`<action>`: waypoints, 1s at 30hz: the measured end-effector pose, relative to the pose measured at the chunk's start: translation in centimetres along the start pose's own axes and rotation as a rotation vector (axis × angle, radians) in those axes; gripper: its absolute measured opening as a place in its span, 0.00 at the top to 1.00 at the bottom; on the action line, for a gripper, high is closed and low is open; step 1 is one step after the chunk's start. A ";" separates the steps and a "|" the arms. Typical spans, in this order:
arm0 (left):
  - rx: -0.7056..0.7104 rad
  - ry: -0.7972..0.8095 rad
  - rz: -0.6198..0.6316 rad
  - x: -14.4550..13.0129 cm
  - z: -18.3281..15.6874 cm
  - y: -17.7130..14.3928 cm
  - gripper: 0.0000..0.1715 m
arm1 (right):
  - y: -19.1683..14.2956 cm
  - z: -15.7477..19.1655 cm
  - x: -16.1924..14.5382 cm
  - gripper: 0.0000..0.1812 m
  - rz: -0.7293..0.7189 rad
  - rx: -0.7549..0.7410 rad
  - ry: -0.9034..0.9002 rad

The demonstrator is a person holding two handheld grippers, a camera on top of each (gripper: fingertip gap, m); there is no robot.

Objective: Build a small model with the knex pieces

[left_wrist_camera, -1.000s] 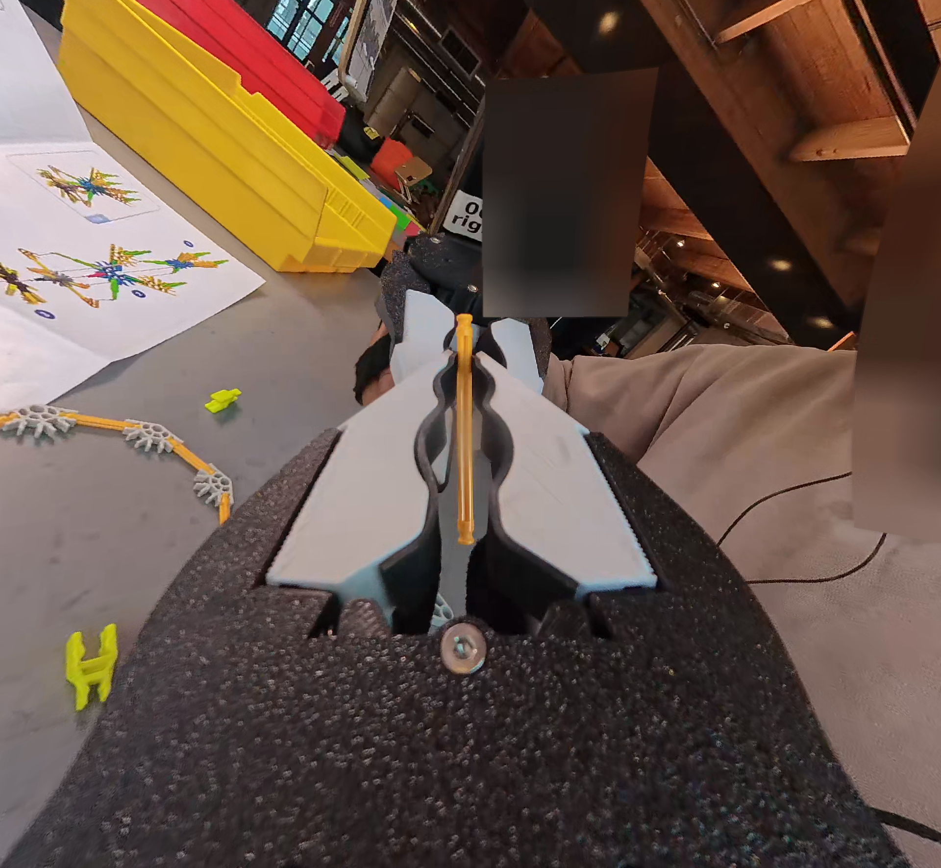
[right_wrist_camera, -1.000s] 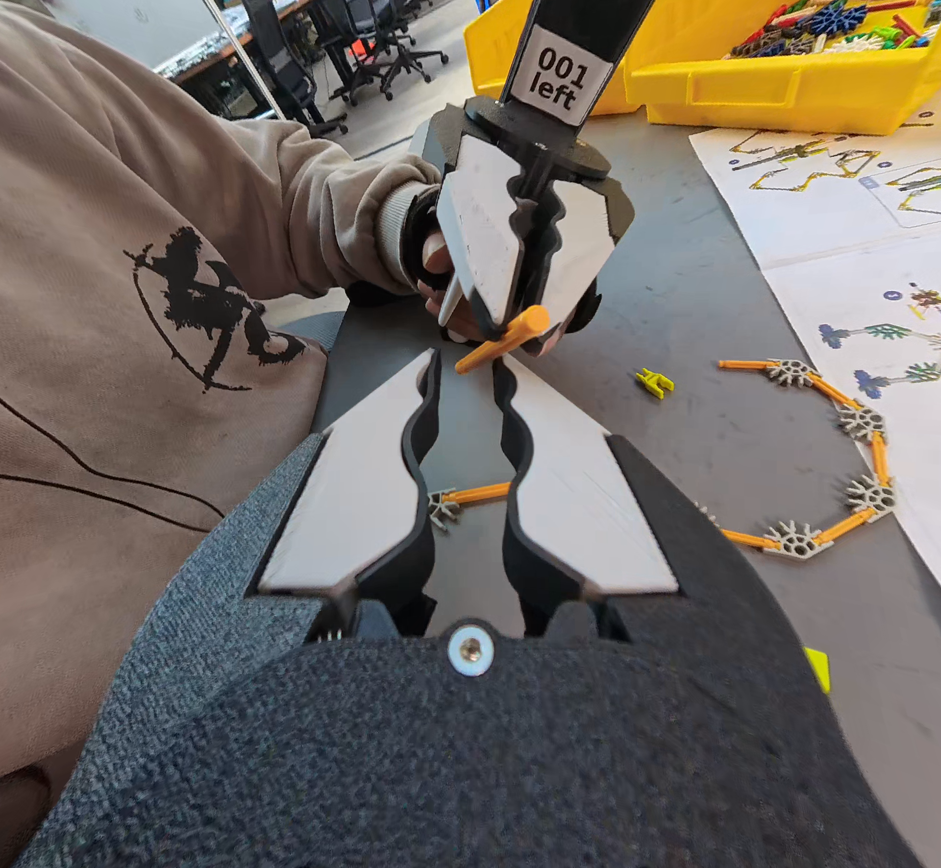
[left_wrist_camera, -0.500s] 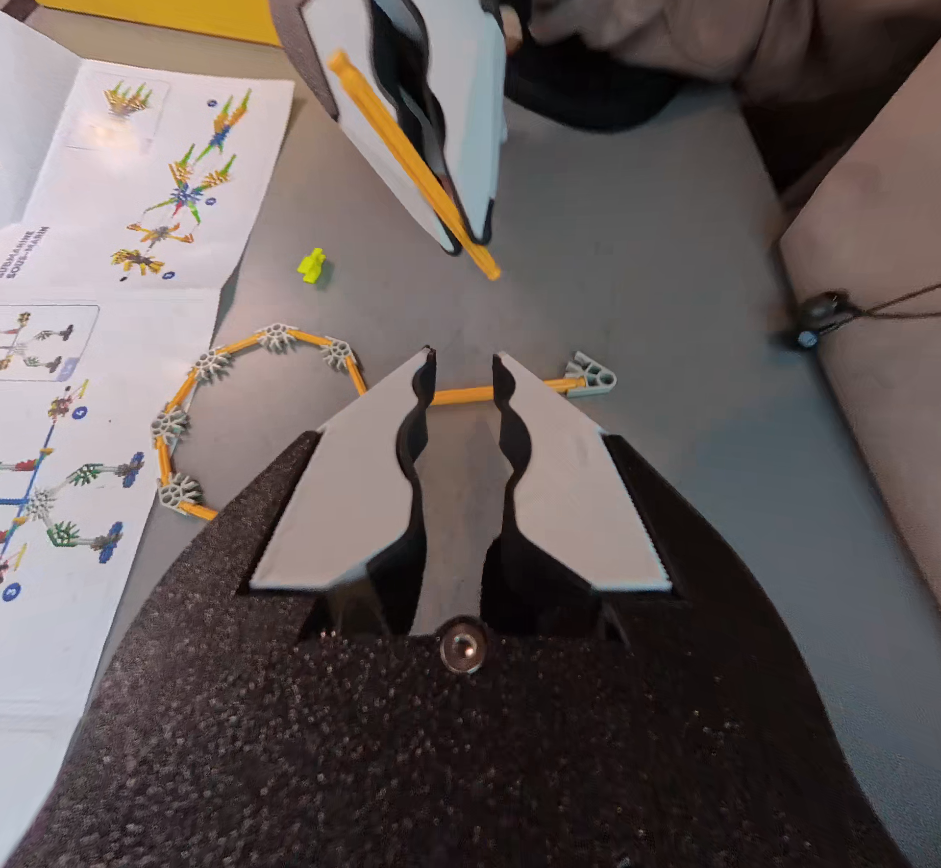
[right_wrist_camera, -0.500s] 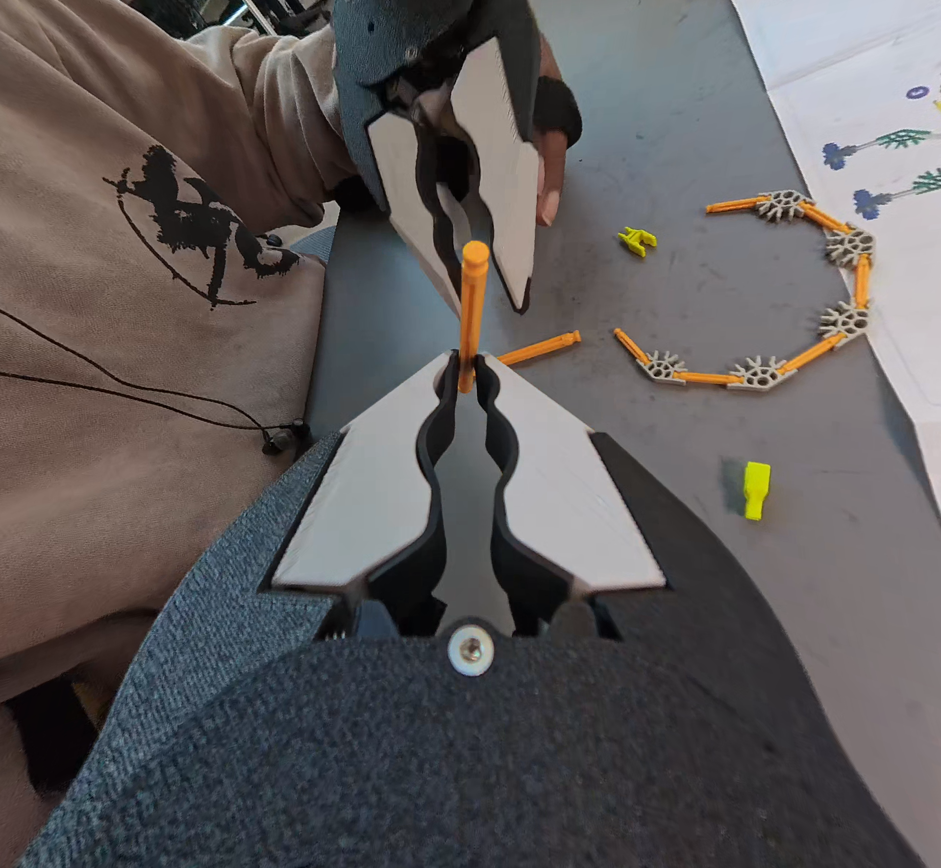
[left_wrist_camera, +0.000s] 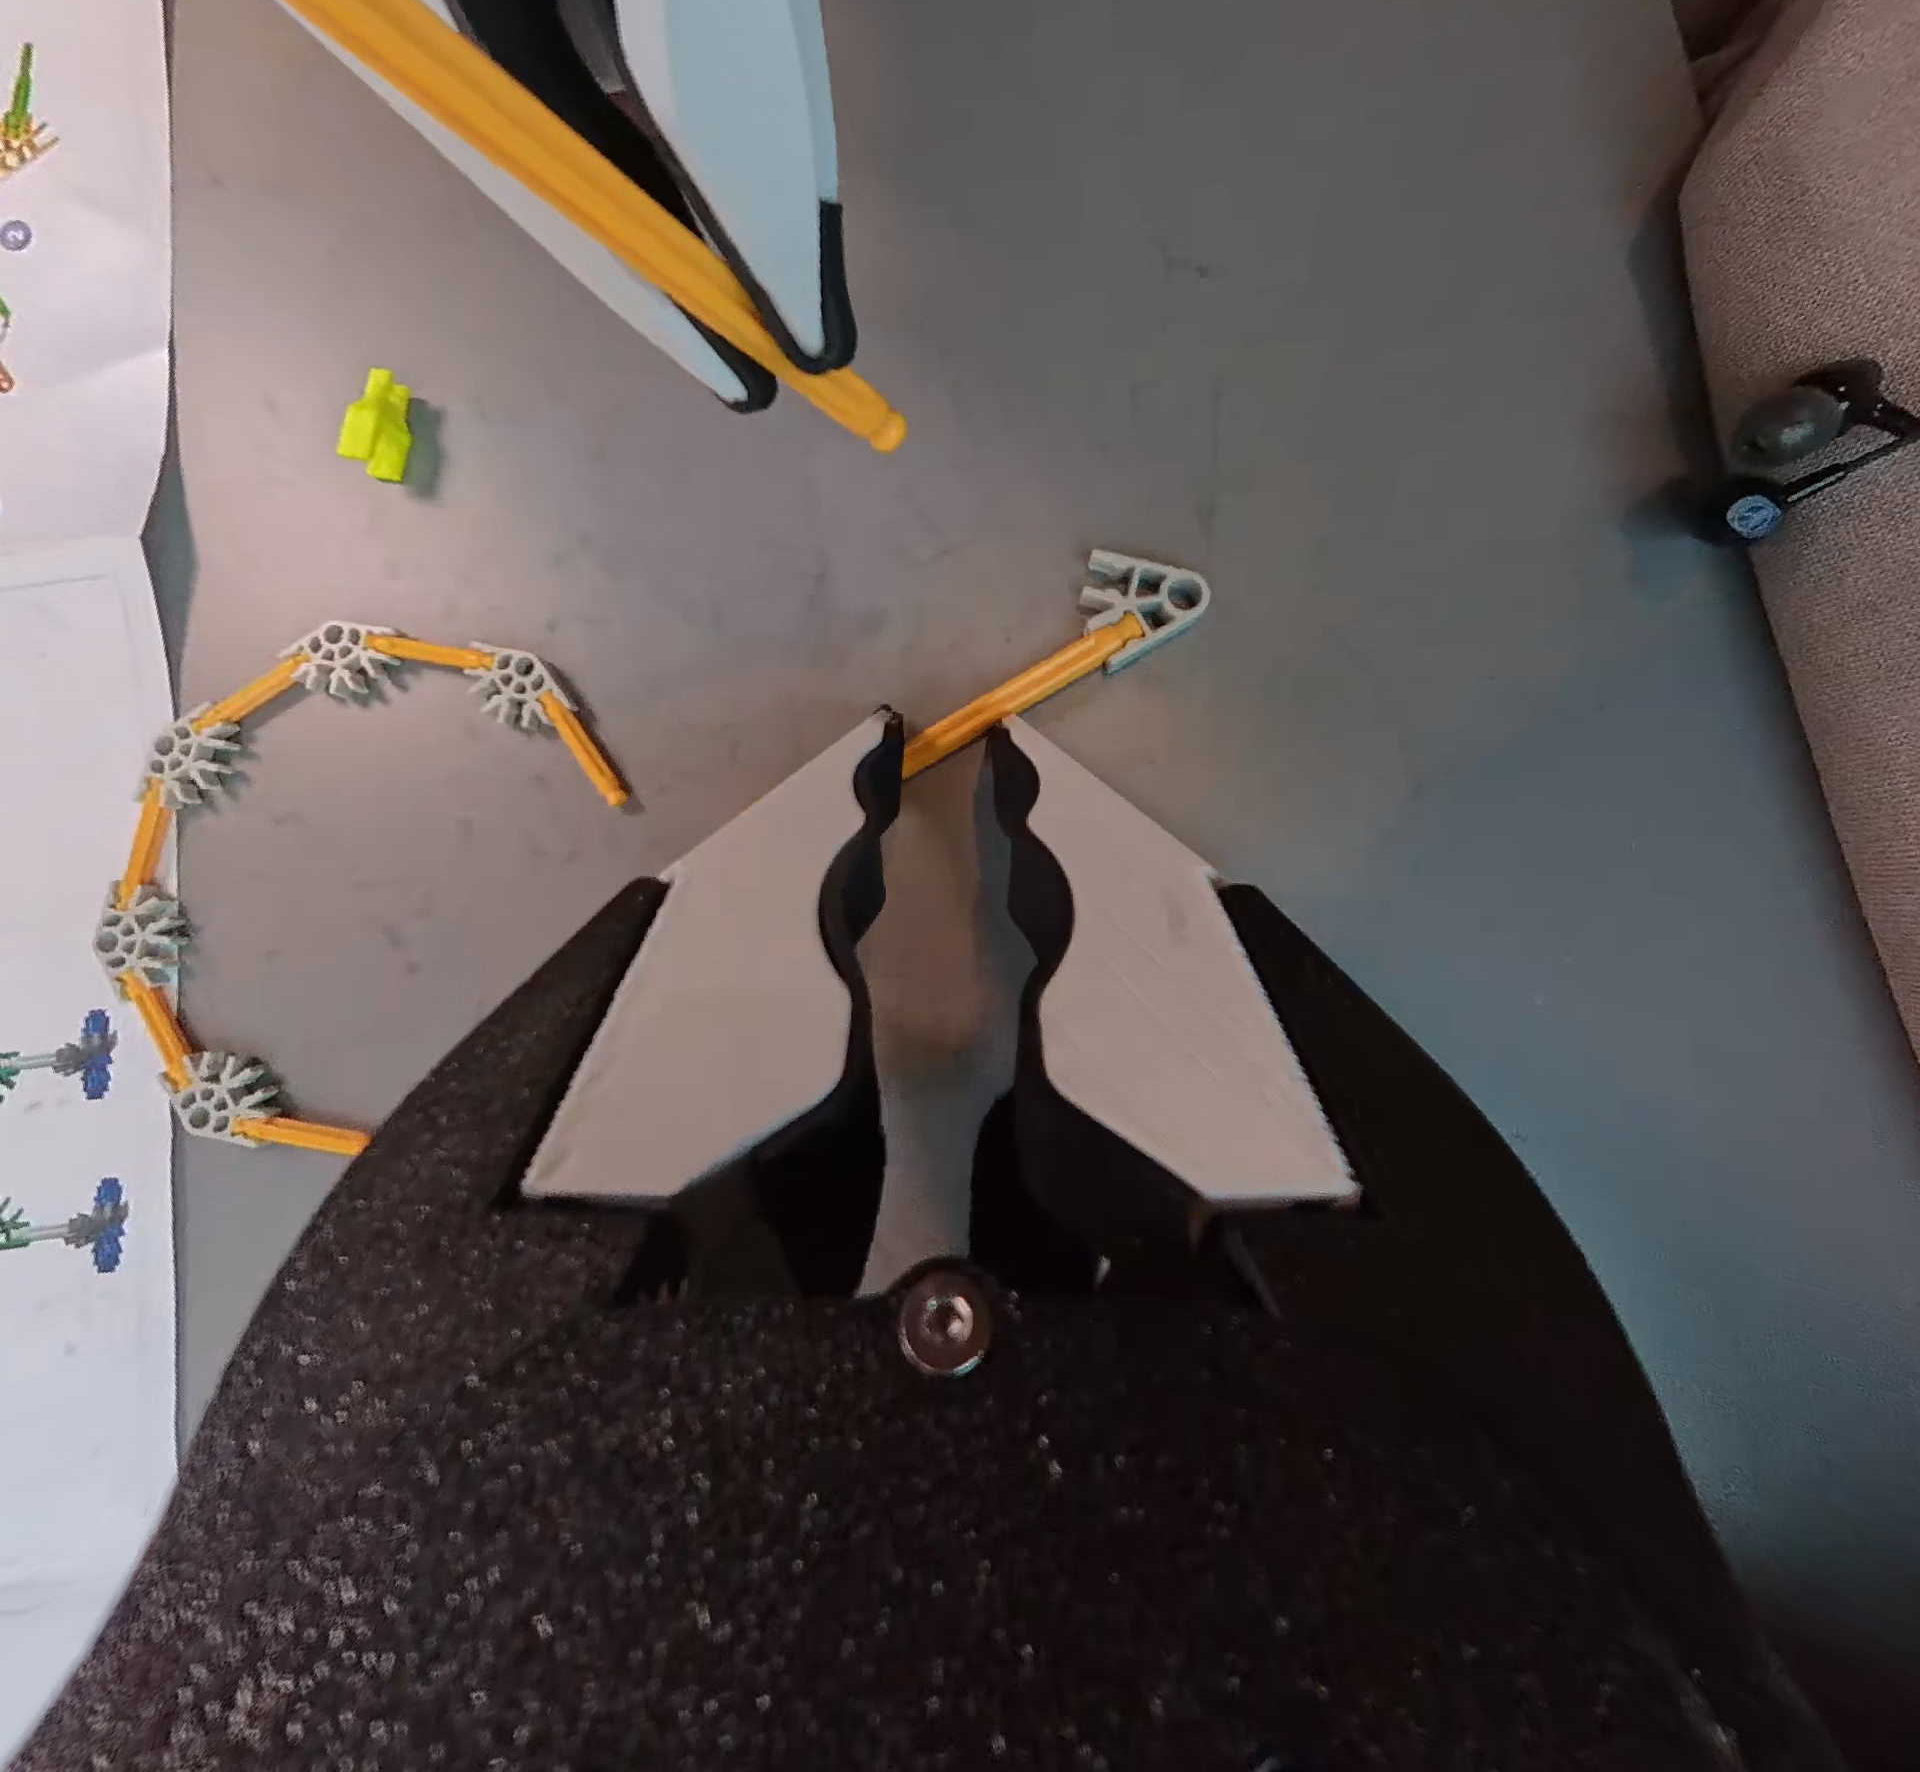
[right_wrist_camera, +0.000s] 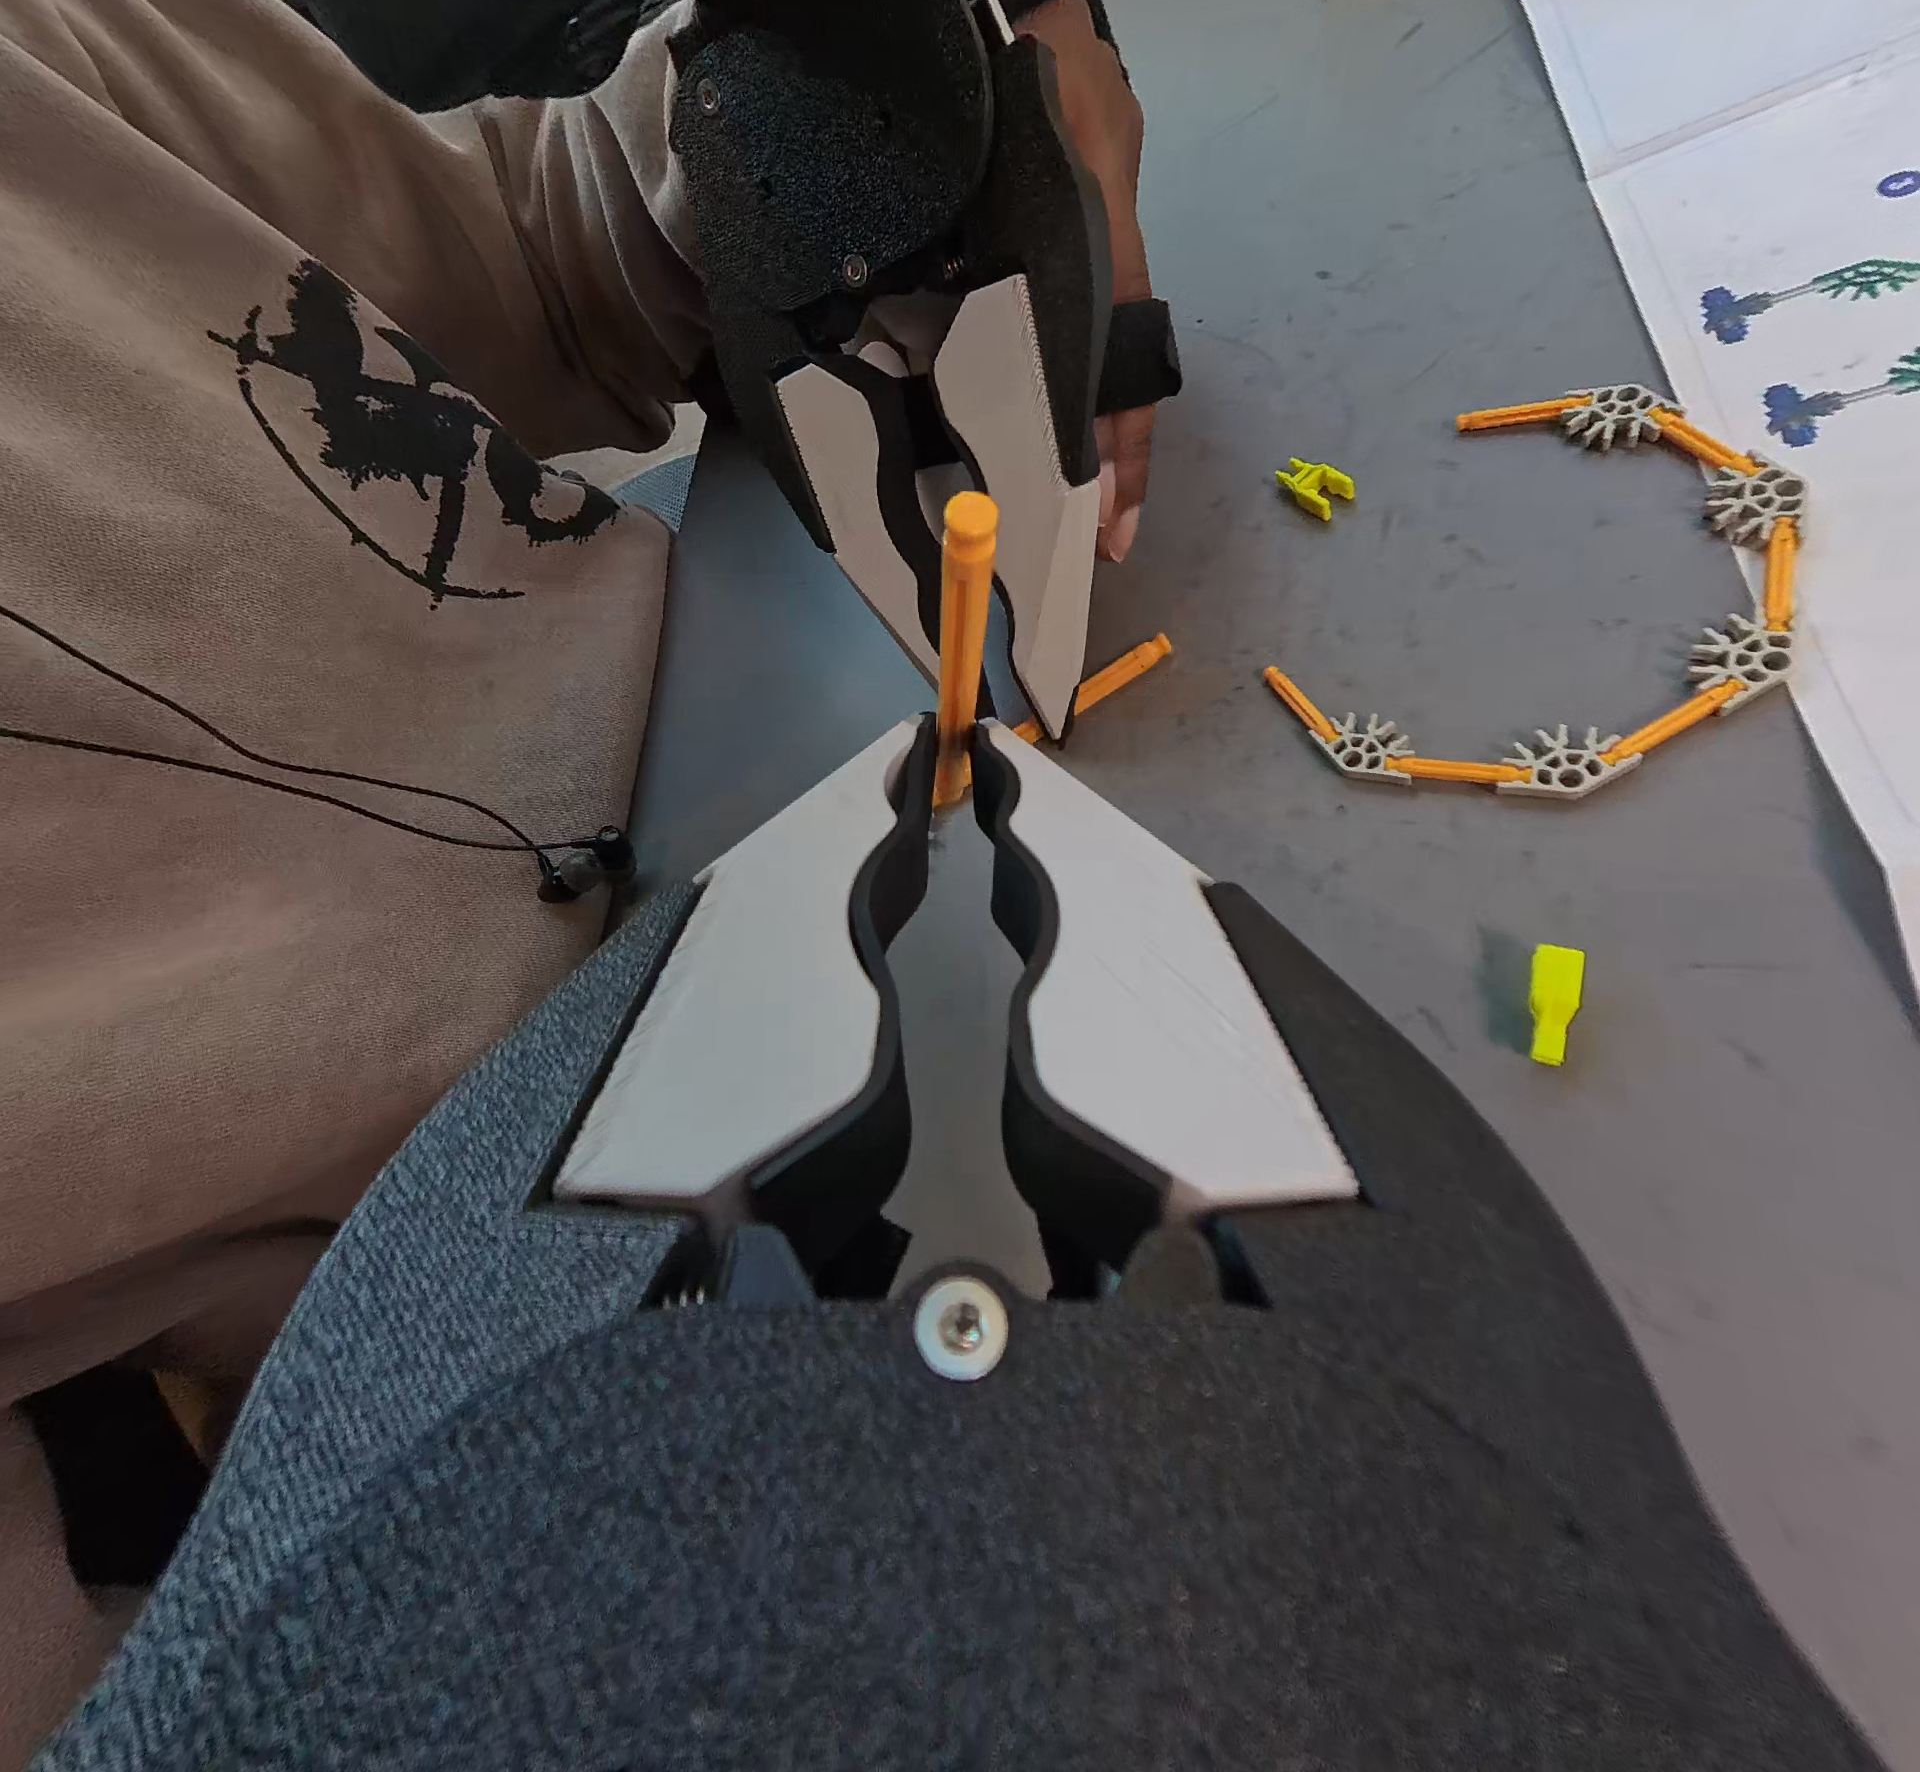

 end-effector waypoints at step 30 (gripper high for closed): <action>-0.020 -0.307 -0.346 1.8 1.2 -1.9 0.87 | 3.5 0.4 -2.6 0.96 0.217 0.059 0.092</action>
Point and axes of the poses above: each gripper's, where its closed fingertips meet, y out along the fingers, x out of its top, z = x × y across the jaws, the point moved 7 cm from there along -y, back along the fingers, and after that the axes turned 12 degrees about -y, right-handed, at the moved point
